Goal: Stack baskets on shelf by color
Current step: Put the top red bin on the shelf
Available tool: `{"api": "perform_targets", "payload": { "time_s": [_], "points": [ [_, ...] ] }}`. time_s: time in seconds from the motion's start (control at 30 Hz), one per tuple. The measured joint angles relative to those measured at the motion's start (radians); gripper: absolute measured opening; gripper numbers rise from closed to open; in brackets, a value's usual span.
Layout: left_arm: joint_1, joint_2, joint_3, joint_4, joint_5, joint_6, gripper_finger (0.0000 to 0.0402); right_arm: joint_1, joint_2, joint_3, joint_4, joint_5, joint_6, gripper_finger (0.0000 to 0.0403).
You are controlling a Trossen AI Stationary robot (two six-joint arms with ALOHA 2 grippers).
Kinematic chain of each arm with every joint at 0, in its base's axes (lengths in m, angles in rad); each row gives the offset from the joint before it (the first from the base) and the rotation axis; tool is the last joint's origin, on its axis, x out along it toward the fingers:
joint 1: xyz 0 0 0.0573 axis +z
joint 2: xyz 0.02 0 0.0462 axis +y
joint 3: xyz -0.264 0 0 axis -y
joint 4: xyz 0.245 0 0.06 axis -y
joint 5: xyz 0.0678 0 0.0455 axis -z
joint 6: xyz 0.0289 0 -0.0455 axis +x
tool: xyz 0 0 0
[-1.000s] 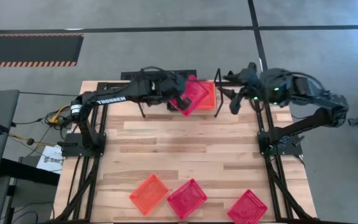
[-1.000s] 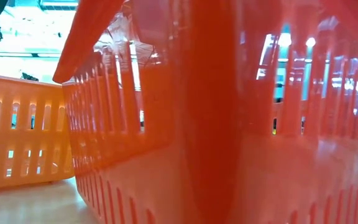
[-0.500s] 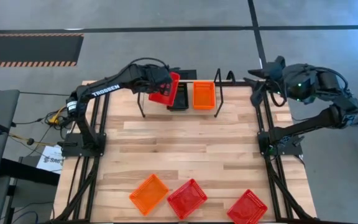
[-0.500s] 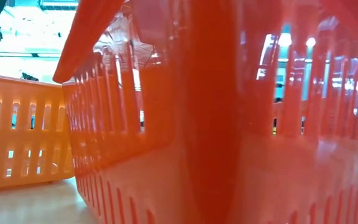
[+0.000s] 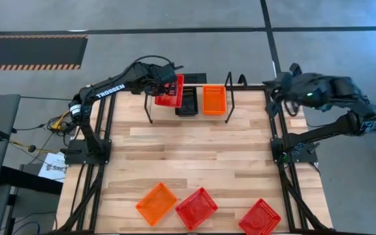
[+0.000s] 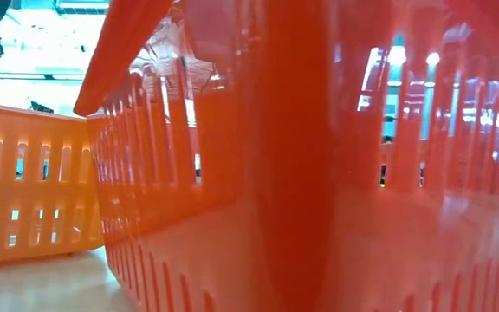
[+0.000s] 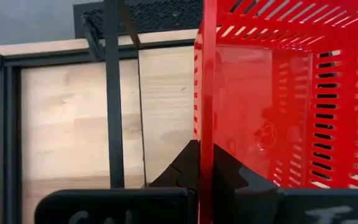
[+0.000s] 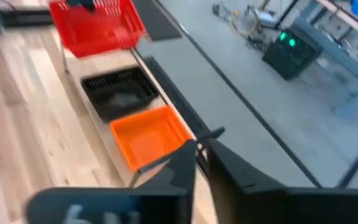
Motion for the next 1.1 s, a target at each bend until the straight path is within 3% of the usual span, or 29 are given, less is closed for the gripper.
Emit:
{"api": "perform_targets", "payload": {
  "time_s": [0.1,0.17,0.33,0.43,0.63,0.87,1.0,1.1],
  "points": [
    [0.000,0.000,0.000,0.000,0.011,0.014,0.0000,-0.027,0.001,-0.093,0.038,-0.002,-0.001,0.0014],
    [0.000,0.000,0.000,0.001,0.011,0.017,0.0000,-0.045,0.004,-0.172,0.114,-0.011,-0.009,0.0011],
    [0.000,0.000,0.000,0.001,0.008,0.055,0.0000,-0.103,0.026,-0.358,0.498,-0.147,-0.128,0.0004],
    [0.000,0.000,0.000,0.000,0.009,0.083,0.0000,-0.133,0.054,-0.415,0.722,-0.105,-0.144,0.0016],
    [0.001,0.000,0.000,0.001,0.009,0.132,0.0000,-0.228,0.146,-0.422,0.823,-0.101,-0.038,0.0050],
    [0.002,-0.001,0.000,0.077,-0.030,0.183,0.0000,-0.332,0.260,-0.377,0.906,-0.636,0.152,0.0057],
    [0.000,-0.001,0.000,0.217,-0.090,0.268,0.0000,-0.351,0.314,-0.377,1.007,-0.779,0.210,0.0070],
    [-0.003,-0.001,0.000,0.310,-0.129,0.331,0.0000,-0.356,0.340,-0.377,1.005,-0.793,0.220,0.0090]
  ]
}}
